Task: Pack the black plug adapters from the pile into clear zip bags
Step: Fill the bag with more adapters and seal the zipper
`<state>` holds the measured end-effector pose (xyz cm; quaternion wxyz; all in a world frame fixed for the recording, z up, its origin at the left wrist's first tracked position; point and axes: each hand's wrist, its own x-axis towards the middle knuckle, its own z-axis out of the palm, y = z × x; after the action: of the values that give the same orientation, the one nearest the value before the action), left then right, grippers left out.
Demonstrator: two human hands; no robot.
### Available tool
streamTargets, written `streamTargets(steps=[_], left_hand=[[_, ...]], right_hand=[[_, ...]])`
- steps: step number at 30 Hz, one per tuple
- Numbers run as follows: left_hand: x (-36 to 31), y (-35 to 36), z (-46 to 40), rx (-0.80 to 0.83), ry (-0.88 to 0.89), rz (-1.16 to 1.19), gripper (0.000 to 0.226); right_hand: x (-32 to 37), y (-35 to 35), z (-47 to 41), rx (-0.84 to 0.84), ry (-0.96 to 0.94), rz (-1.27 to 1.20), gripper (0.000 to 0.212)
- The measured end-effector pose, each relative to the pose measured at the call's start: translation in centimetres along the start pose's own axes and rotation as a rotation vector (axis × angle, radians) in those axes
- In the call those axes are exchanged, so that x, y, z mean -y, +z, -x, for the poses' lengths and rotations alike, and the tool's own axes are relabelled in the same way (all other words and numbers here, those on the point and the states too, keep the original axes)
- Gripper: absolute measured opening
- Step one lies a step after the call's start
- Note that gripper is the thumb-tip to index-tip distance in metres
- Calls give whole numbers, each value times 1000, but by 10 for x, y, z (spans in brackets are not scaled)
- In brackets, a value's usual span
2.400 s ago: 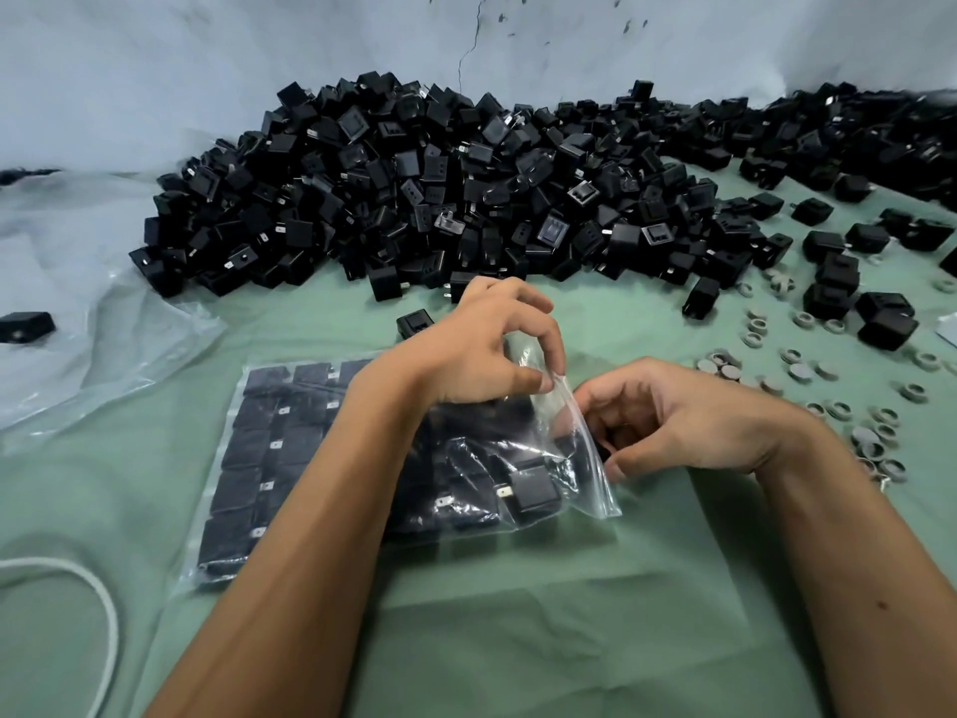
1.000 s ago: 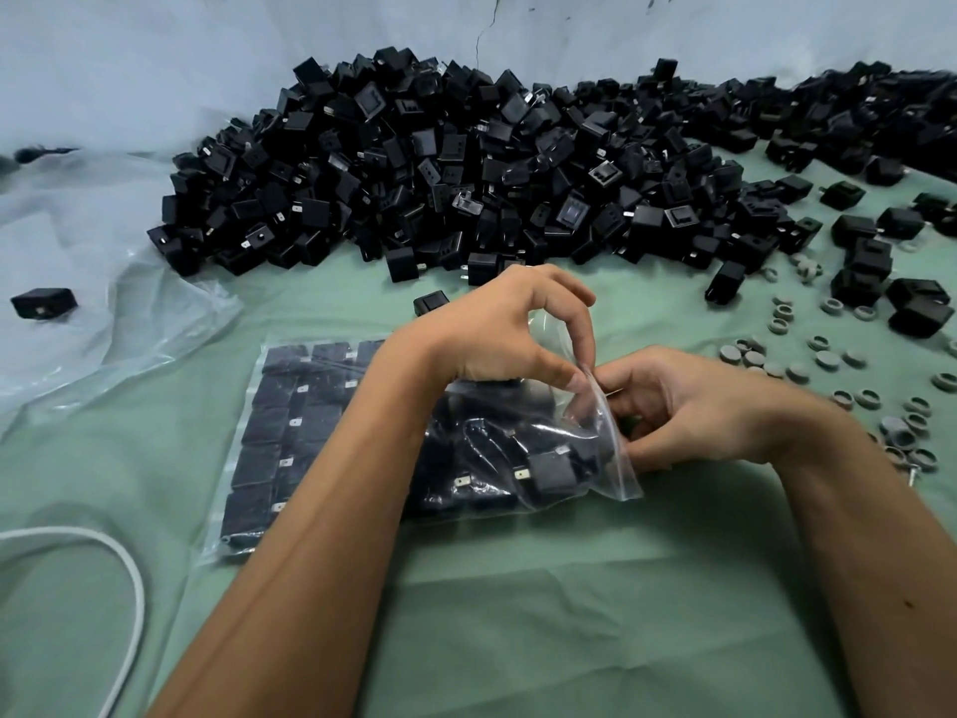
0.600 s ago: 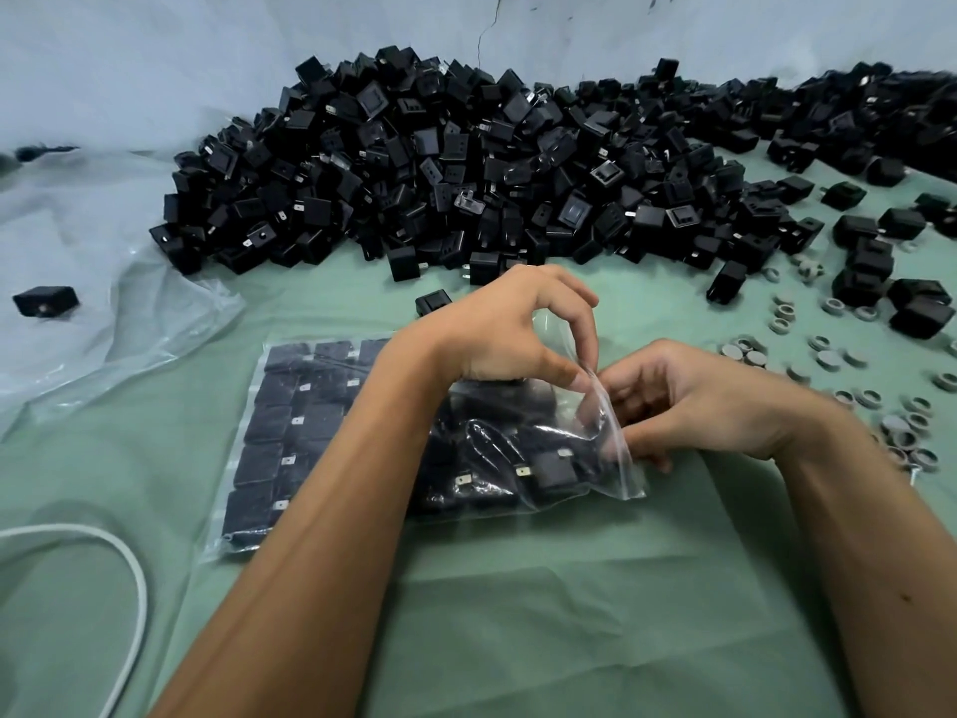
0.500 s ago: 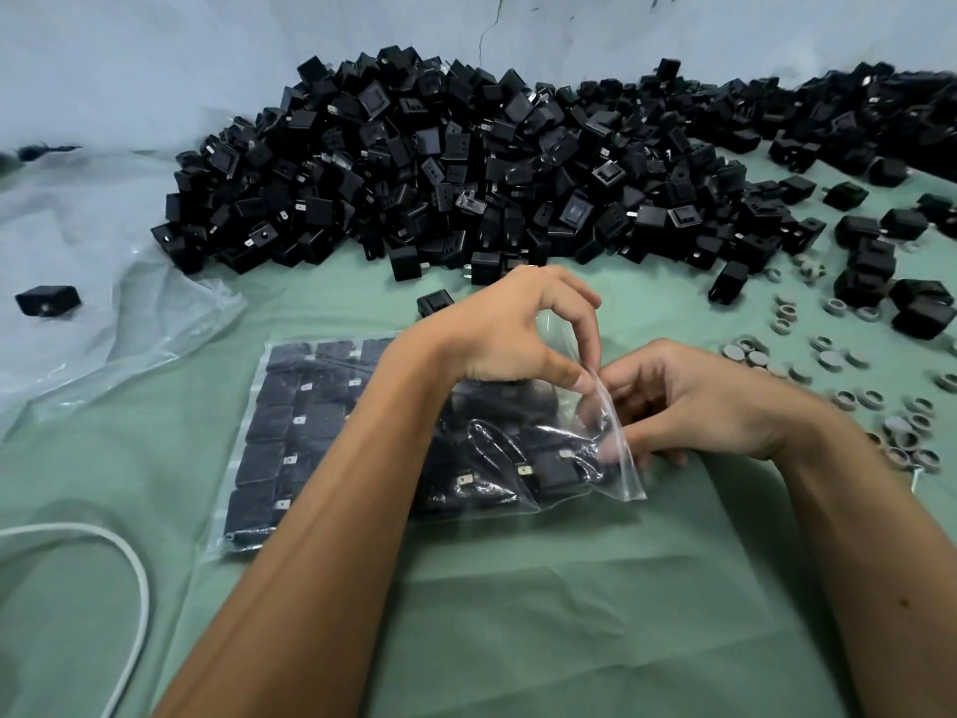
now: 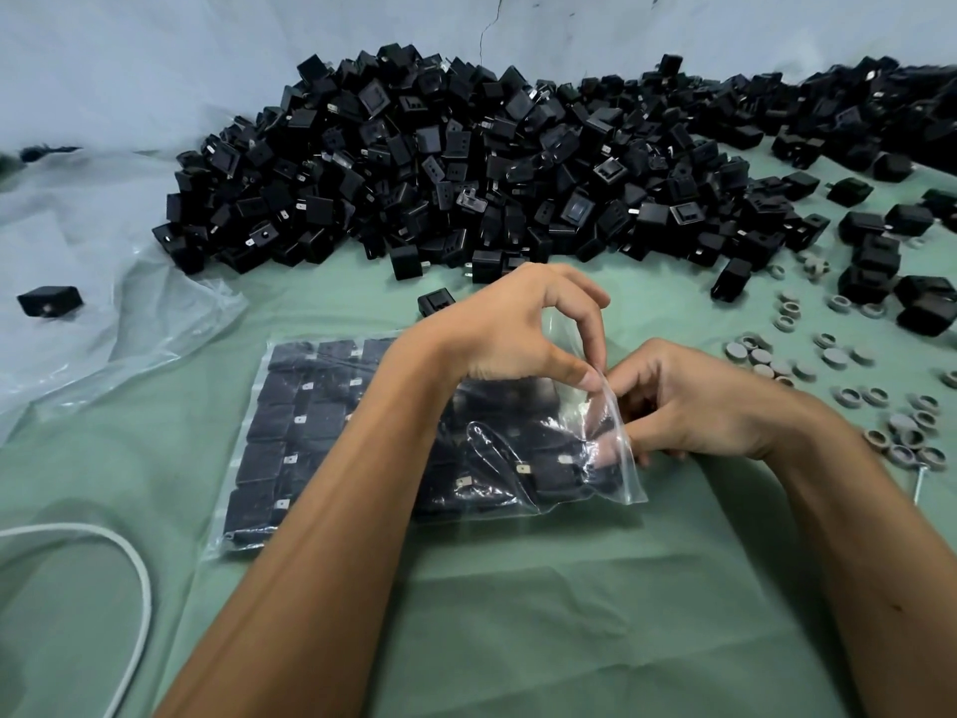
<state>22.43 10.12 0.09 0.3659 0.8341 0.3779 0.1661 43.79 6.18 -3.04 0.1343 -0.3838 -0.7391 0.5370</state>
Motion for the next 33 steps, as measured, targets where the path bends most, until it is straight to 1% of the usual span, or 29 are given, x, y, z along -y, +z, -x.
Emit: streamTargets(steps=[2, 5, 7, 11, 15, 17, 21, 26, 33], left_hand=[[0, 0, 0, -5, -3, 7, 18], [-1, -1, 0, -6, -7, 3, 17], [-1, -1, 0, -7, -6, 2, 17], [-1, 0, 0, -6, 8, 9, 16], [-1, 0, -1, -13, 11, -2, 14], [-1, 0, 0, -10, 7, 3, 14], [0, 0, 0, -10, 0, 9, 14], [-1, -1, -1, -1, -11, -8, 14], [2, 1, -1, -2, -12, -5, 15]], right_hand=[[-1, -4, 4, 46, -1, -27, 11], [-3, -10, 9, 133, -5, -60, 23], [-4, -11, 8, 154, -5, -58, 28], [-4, -8, 5, 130, 2, -56, 24], [-2, -5, 3, 78, 7, 40, 16], [-1, -5, 3, 79, 7, 58, 14], [-2, -8, 6, 106, 14, 34, 18], [-3, -5, 4, 26, -35, -23, 12], [-2, -2, -1, 11, -27, -34, 10]])
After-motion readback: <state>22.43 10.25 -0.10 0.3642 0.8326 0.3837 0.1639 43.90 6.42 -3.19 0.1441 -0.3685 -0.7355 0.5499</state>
